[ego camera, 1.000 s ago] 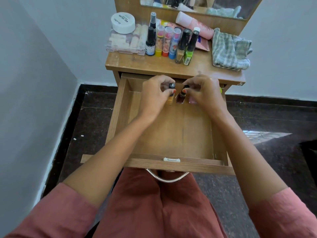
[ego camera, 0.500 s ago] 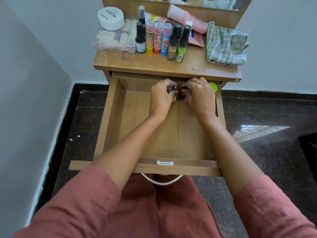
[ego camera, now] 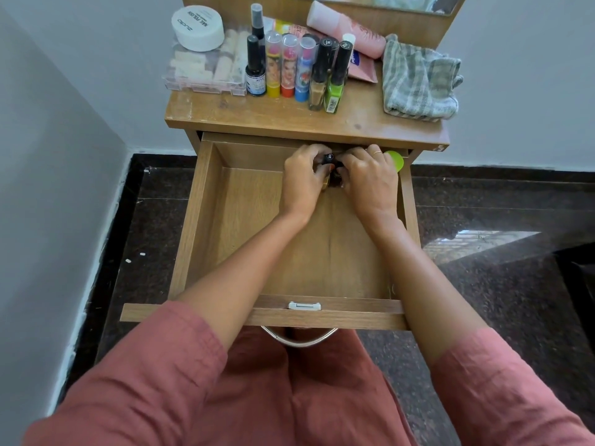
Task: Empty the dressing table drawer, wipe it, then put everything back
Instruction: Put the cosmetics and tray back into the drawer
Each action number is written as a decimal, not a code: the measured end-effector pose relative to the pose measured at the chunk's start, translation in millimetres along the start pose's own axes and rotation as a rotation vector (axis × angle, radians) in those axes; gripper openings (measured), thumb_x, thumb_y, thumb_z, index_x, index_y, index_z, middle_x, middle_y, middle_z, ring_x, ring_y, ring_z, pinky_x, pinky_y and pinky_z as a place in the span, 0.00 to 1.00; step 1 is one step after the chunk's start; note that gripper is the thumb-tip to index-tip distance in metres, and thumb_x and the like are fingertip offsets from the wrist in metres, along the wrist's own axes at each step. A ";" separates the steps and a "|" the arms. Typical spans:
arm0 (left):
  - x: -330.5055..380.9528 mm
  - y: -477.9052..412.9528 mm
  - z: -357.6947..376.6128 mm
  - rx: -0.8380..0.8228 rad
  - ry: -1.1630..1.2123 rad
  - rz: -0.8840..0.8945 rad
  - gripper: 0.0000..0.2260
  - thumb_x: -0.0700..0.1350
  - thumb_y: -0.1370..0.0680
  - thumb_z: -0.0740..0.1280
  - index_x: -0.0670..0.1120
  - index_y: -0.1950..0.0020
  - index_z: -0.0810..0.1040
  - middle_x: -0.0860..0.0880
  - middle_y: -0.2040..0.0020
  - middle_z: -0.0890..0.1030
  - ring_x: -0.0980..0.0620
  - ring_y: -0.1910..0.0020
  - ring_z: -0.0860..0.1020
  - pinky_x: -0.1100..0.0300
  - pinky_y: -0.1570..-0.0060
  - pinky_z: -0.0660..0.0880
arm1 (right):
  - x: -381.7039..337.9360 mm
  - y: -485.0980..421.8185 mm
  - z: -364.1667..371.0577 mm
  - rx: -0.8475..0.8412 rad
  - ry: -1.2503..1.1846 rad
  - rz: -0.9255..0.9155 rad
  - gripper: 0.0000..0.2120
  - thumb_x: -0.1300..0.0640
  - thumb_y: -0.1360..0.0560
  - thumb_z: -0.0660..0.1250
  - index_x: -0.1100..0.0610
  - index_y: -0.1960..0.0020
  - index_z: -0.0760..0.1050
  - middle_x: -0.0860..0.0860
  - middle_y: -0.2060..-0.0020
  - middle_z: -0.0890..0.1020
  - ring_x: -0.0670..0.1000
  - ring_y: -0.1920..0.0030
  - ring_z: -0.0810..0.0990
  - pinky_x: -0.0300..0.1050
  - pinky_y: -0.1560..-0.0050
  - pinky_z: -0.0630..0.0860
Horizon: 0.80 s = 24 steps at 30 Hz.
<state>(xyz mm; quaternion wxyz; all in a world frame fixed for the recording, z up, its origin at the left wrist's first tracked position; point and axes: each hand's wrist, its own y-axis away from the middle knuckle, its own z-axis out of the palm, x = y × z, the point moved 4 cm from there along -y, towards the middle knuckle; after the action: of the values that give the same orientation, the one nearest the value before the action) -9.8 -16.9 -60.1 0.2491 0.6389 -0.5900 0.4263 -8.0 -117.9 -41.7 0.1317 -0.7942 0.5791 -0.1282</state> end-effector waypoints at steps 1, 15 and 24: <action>0.9 0.3 0.0 -0.004 -0.001 -0.003 0.10 0.34 0.28 0.69 0.40 0.47 0.80 0.44 0.50 0.81 0.51 0.51 0.79 0.66 0.49 0.73 | 0.9 0.2 0.5 0.016 -0.014 0.005 0.03 0.60 0.38 0.73 0.54 0.65 0.80 0.49 0.69 0.82 0.53 0.66 0.79 0.40 0.69 0.72; 34.8 0.7 -39.3 0.154 0.018 0.281 0.11 0.37 0.26 0.67 0.40 0.45 0.77 0.45 0.50 0.80 0.55 0.51 0.77 0.69 0.48 0.74 | 8.0 -10.7 -49.5 0.145 -0.539 0.217 0.07 0.59 0.25 0.65 0.60 0.53 0.80 0.54 0.56 0.83 0.53 0.56 0.79 0.43 0.57 0.73; 84.4 -62.7 -80.5 0.371 -0.216 0.456 0.12 0.43 0.25 0.64 0.45 0.43 0.79 0.48 0.45 0.81 0.48 0.39 0.74 0.66 0.38 0.58 | 6.4 -78.1 -87.1 0.209 -0.743 0.194 0.16 0.63 0.29 0.68 0.60 0.41 0.75 0.48 0.52 0.73 0.39 0.61 0.70 0.24 0.57 0.69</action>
<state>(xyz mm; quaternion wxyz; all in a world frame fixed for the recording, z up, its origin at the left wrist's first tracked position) 25.6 14.8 63.5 -0.0380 0.5664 -0.6533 0.5010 32.1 -106.3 67.8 0.4240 -0.7106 0.5480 0.1226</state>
